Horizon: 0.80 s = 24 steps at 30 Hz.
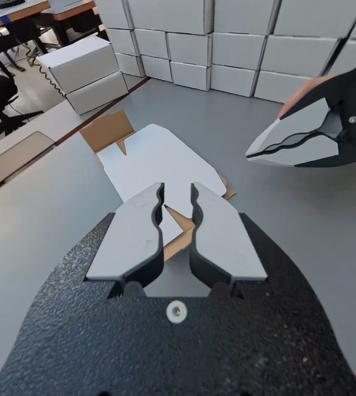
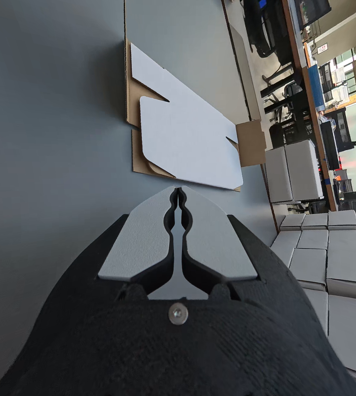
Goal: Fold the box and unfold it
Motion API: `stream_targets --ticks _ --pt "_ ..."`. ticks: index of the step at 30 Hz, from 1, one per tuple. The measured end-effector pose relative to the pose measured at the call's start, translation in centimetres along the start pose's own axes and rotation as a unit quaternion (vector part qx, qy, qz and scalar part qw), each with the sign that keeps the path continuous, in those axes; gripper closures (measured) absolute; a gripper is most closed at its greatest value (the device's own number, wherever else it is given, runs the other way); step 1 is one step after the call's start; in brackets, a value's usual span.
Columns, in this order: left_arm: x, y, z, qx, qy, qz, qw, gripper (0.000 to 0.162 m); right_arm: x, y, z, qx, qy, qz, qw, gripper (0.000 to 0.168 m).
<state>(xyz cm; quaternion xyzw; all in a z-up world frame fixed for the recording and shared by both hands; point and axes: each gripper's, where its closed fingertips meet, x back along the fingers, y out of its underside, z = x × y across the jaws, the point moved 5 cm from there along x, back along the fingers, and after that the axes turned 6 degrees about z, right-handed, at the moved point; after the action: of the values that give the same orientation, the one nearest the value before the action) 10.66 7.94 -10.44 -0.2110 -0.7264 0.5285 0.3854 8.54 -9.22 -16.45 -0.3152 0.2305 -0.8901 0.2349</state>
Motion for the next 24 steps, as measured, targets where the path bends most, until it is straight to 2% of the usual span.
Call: stream_targets --ticks 2,5,9,14,21,24 --pt "-1.7 -1.1 0.3 -0.108 0.026 -0.041 0.993 0.127 -0.7 0.0 0.1 -0.009 0.024 0.019 0.999 0.168" --pt "-4.3 -1.0 -1.0 -0.233 0.05 -0.084 0.968 0.124 -1.4 0.5 0.2 0.011 0.042 0.015 0.999 0.161" --pt "-5.4 2.8 -2.3 -0.229 0.103 -0.147 0.957 0.118 -1.5 0.5 0.0 0.104 0.058 0.002 0.993 0.146" --pt "-4.3 6.3 -2.0 -0.266 0.105 -0.145 0.947 0.116 -2.1 0.7 -0.2 0.153 0.055 0.008 0.987 0.14" --pt "-3.6 7.8 -1.1 -0.331 0.078 -0.141 0.93 0.118 -3.8 0.0 0.0 0.172 0.034 0.024 0.984 0.129" --pt "-3.4 7.8 -1.0 -0.331 0.055 -0.13 0.933 0.12 -4.0 -0.2 -0.1 0.166 0.032 0.028 0.985 0.127"
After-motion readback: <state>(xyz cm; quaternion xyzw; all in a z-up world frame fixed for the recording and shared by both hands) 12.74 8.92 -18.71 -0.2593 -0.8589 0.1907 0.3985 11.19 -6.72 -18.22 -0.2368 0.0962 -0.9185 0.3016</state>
